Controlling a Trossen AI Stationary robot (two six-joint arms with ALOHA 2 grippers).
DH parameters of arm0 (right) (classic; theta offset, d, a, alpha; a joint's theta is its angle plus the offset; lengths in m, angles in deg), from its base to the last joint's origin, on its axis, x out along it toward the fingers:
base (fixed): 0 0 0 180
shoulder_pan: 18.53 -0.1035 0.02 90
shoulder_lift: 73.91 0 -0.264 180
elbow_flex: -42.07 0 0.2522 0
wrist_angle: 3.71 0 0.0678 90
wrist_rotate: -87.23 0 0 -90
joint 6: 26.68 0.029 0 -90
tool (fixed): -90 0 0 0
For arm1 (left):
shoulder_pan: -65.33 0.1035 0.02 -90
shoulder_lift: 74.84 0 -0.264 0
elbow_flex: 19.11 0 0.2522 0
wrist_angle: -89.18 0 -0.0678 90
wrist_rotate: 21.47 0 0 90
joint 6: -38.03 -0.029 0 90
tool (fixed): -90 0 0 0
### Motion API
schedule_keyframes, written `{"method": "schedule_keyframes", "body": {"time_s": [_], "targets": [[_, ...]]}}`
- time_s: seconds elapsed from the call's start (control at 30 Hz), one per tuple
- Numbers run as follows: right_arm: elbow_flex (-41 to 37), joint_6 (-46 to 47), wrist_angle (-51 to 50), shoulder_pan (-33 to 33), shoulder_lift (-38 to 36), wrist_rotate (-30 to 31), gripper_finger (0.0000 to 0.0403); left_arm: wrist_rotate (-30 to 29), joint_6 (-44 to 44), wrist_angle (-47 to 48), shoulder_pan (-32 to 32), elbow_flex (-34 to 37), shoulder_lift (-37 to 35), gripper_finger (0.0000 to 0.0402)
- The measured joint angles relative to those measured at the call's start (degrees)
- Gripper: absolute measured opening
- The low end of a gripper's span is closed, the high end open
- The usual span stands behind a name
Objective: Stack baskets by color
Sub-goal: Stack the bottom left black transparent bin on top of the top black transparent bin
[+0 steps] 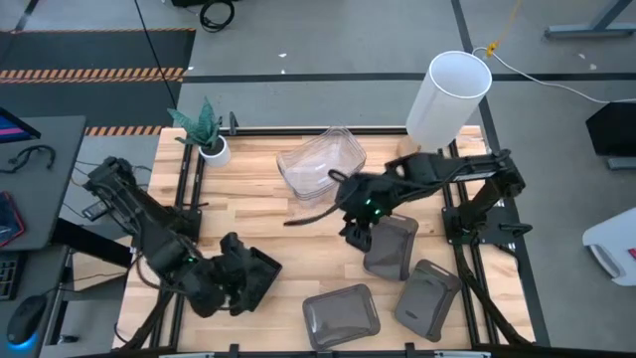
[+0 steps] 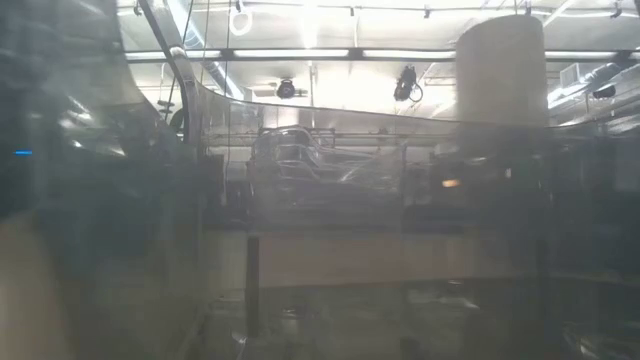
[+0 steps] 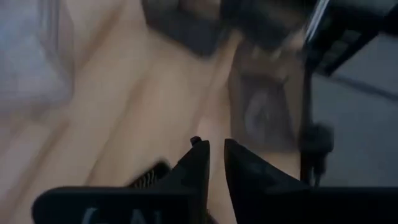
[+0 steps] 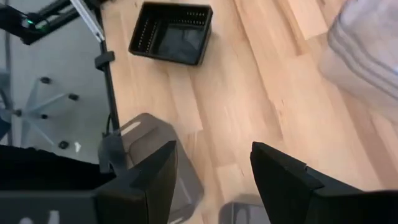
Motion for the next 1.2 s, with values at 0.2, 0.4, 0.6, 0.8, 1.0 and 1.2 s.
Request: {"method": "schedule_keyframes", "body": {"time_s": [0.2,0.4,0.6,0.8,1.0,1.2], "targets": [[0.0,6.0,1.4,-2.1,5.2,0.2,0.0209,-4.7,-5.9,-9.6,-0.2,0.0,-5.1,0.0035],[0.0,11.4,5.3,-3.8,11.2,-3.2,0.0209,-3.7,-8.4,-11.1,0.3,0.0,-8.2,0.0024],[0.0,12.3,8.5,-7.3,13.8,-8.6,0.0209,4.9,-6.2,-11.1,0.3,0.0,-11.6,0.0016],[-1.0,6.1,7.3,-10.0,13.7,-5.9,0.0209,11.3,-4.9,-11.7,0.3,0.0,-13.3,0.0017],[-9.4,-4.1,15.8,-10.3,13.8,-2.0,0.0214,10.2,-6.8,-15.4,1.9,0.0,-13.6,0.0012],[-14.8,-8.7,18.6,-10.6,14.6,-5.7,0.0239,10.0,-6.5,-16.7,3.8,0.0,-13.6,0.0017]]}}
